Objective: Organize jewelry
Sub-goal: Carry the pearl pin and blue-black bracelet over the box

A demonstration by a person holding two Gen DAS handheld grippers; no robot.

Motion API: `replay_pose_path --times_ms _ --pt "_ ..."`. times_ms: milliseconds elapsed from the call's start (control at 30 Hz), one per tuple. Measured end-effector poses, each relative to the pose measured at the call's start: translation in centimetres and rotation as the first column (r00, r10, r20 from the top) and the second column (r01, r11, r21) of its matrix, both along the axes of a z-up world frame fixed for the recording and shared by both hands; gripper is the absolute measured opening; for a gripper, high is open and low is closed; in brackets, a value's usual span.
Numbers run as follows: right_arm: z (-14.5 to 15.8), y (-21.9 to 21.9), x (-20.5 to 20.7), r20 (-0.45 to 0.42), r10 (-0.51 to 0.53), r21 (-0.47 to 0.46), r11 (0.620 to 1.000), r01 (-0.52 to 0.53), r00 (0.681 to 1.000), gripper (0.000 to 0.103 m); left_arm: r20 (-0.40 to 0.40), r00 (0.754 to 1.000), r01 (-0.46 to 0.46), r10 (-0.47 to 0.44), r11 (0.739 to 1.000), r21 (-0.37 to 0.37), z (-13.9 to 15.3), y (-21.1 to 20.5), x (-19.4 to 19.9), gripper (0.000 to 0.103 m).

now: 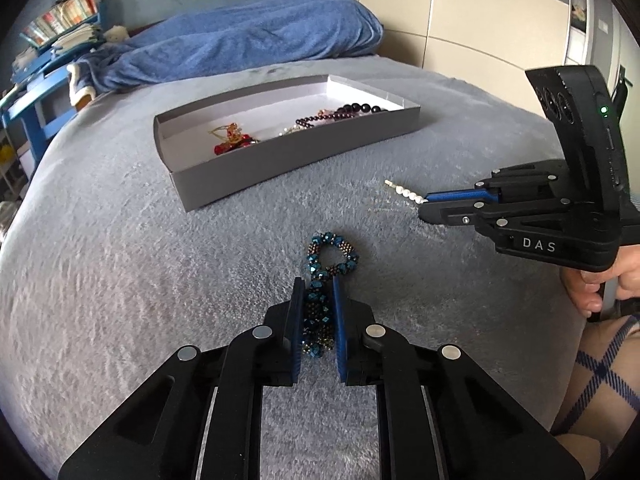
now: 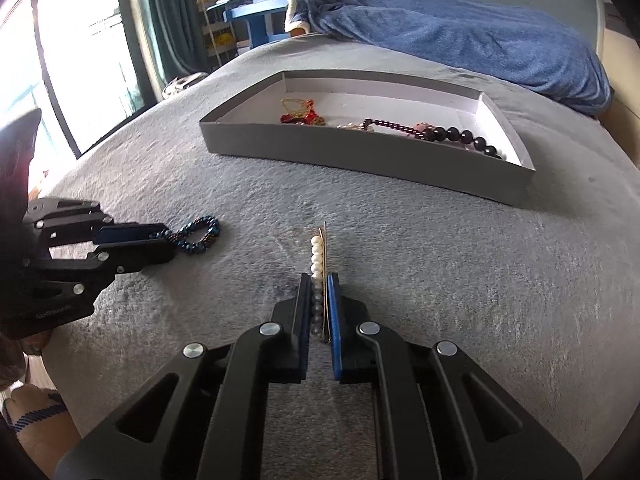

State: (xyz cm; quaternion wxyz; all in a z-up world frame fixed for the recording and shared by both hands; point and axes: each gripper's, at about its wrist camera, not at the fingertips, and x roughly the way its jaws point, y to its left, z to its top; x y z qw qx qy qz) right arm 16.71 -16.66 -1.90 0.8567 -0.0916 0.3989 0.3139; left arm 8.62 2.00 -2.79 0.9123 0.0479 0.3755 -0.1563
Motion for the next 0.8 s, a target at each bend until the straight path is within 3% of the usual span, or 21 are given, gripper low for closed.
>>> replay_pose_path --times_ms 300,800 --pt "0.4 -2.4 0.7 -0.024 -0.096 0.096 0.991 0.098 0.995 0.008 0.021 1.000 0.015 -0.014 1.000 -0.024 0.5 0.0 -0.5 0.014" --pt "0.6 -3.1 1.1 -0.050 -0.111 0.129 0.985 0.117 0.993 0.008 0.066 0.997 0.034 -0.031 0.998 -0.045 4.1 -1.2 0.8 0.014"
